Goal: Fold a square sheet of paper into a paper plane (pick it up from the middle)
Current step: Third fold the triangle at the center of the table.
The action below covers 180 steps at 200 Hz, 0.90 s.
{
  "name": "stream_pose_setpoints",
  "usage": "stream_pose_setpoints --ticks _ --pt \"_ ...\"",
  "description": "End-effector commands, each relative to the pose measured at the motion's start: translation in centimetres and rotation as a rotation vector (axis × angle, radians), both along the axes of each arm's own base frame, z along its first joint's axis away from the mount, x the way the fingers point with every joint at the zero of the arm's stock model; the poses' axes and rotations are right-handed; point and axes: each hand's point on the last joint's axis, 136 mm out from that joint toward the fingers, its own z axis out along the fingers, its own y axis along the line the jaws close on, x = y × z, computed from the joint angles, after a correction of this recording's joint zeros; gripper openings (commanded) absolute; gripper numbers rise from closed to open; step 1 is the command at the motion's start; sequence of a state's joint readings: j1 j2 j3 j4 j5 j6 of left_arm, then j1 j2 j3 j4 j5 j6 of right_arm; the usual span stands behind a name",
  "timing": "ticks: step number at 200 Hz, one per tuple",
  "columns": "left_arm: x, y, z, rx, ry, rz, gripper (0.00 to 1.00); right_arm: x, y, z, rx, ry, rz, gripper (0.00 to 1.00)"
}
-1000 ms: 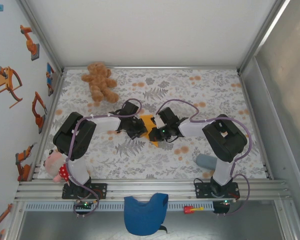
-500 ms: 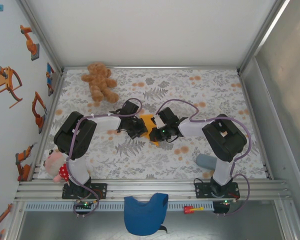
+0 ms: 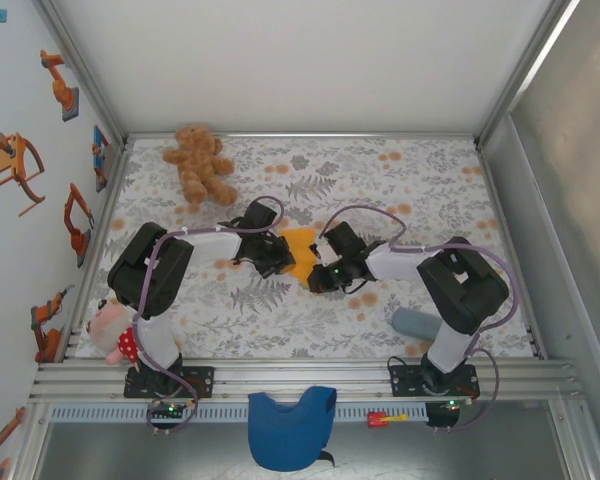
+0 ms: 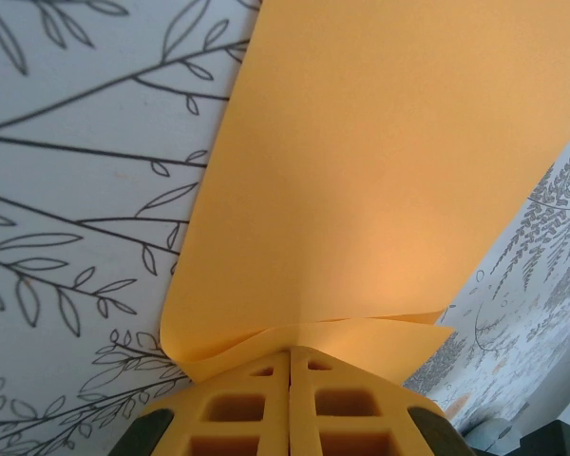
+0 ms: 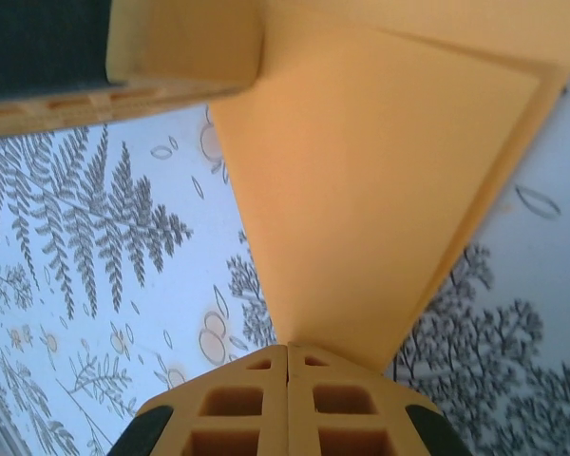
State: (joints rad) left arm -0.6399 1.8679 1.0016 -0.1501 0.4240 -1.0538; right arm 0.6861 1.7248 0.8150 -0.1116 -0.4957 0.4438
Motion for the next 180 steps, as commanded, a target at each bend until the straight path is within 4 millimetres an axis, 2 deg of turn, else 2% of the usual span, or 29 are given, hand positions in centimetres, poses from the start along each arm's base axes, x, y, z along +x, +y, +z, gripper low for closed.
stream_pose_setpoints --ticks 1,19,46,66,95,128,160,180 --pt "-2.4 4.5 -5.1 0.221 0.108 0.019 0.07 -3.0 -3.4 -1.8 -0.117 0.088 -0.006 0.0" --pt "-2.3 4.2 -4.8 0.21 0.103 0.012 0.07 -2.7 -3.1 -0.4 -0.077 0.057 -0.007 0.0" --pt "-1.9 3.6 -4.2 0.187 0.09 0.003 0.07 -1.1 -2.0 2.8 -0.003 -0.05 -0.024 0.0" --pt "-1.6 3.1 -3.6 0.17 0.078 -0.006 0.07 0.2 -1.3 3.4 0.011 -0.075 -0.045 0.0" --pt "-1.3 2.5 -3.0 0.153 0.062 -0.012 0.07 1.6 0.4 2.6 0.047 -0.045 -0.067 0.0" --pt "-1.0 2.1 -2.4 0.128 0.048 -0.016 0.07 2.2 1.3 1.4 0.052 -0.016 -0.064 0.0" --pt "-0.5 1.3 -1.2 0.091 0.012 -0.031 0.07 2.1 1.0 0.1 0.01 0.004 -0.067 0.0" --pt "0.2 0.7 0.4 0.045 -0.057 -0.042 0.07 1.7 0.1 -1.0 -0.037 0.018 -0.073 0.0"
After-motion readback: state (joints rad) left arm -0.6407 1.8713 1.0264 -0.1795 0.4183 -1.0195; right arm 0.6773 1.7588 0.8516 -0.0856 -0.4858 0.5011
